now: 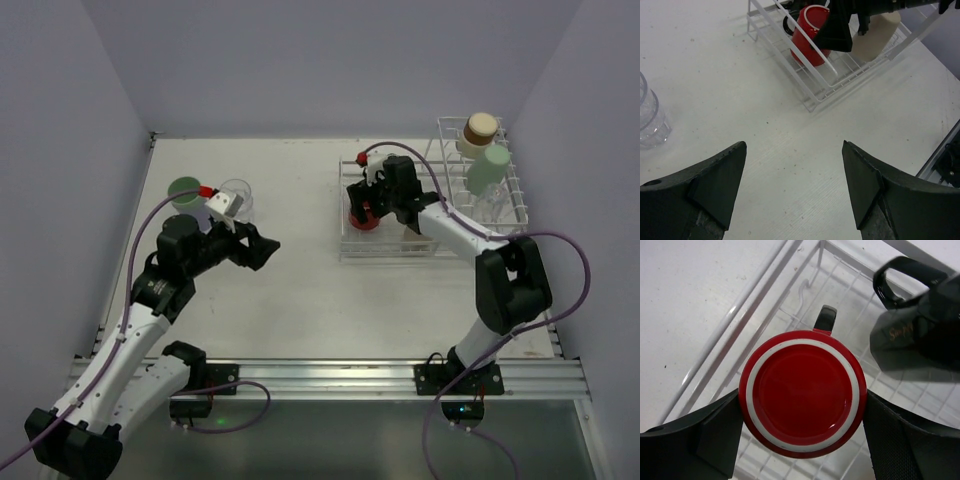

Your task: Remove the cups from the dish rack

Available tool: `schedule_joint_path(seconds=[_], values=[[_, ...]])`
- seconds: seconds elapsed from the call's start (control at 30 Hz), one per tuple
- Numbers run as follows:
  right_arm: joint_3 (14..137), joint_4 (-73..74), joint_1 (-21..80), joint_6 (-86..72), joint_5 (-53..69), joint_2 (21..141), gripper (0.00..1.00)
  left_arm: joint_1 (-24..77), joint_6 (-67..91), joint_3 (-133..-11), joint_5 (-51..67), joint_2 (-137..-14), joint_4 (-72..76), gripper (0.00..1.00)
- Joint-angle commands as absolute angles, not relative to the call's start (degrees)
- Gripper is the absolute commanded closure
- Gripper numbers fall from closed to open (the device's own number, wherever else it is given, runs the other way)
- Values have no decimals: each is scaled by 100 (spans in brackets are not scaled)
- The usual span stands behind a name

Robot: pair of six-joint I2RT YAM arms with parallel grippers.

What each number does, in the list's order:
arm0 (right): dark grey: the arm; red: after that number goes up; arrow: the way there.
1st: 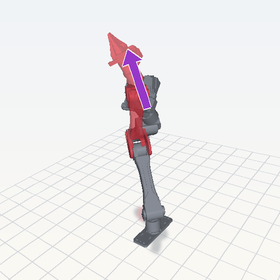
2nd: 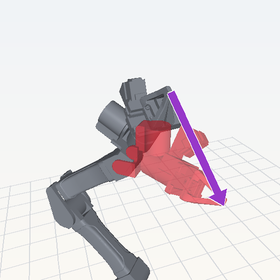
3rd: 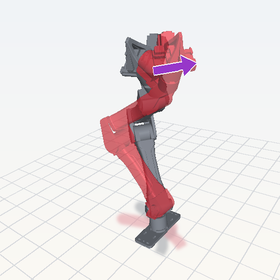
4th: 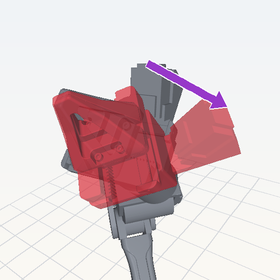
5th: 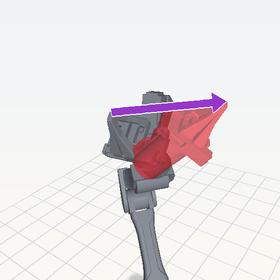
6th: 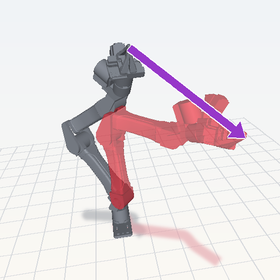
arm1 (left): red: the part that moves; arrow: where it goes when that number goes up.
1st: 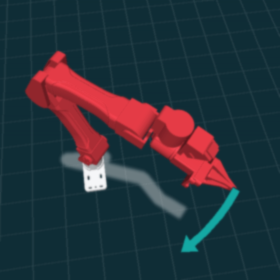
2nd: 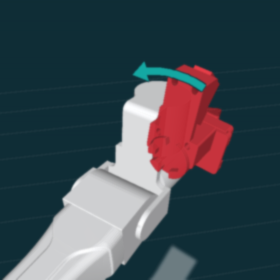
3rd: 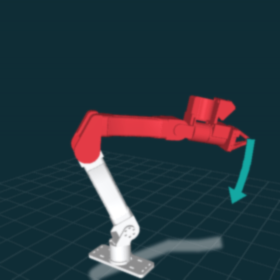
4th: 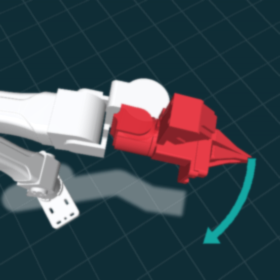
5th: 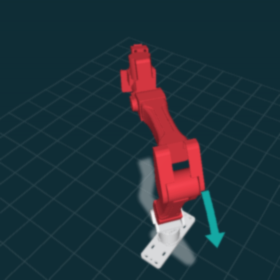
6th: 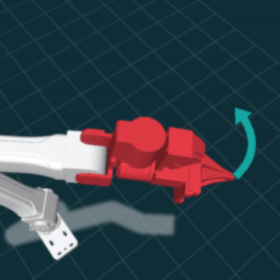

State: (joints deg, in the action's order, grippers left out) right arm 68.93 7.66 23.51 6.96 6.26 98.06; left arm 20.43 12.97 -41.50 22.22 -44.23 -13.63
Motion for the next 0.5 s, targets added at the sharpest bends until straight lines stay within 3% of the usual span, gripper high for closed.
schedule_joint_path(seconds=[0.0,0.3,0.47], values=[[6611,35,2373,264,151,8799,45,2048,1450,-4166,2600,-4491,-1046,19],[5898,-676,2443,-571,-26,7454,50,2057,2319,-4026,3444,-4640,-230,22],[5635,-896,2636,-1413,130,6760,51,2310,3444,-3595,3840,-4781,1421,23]])
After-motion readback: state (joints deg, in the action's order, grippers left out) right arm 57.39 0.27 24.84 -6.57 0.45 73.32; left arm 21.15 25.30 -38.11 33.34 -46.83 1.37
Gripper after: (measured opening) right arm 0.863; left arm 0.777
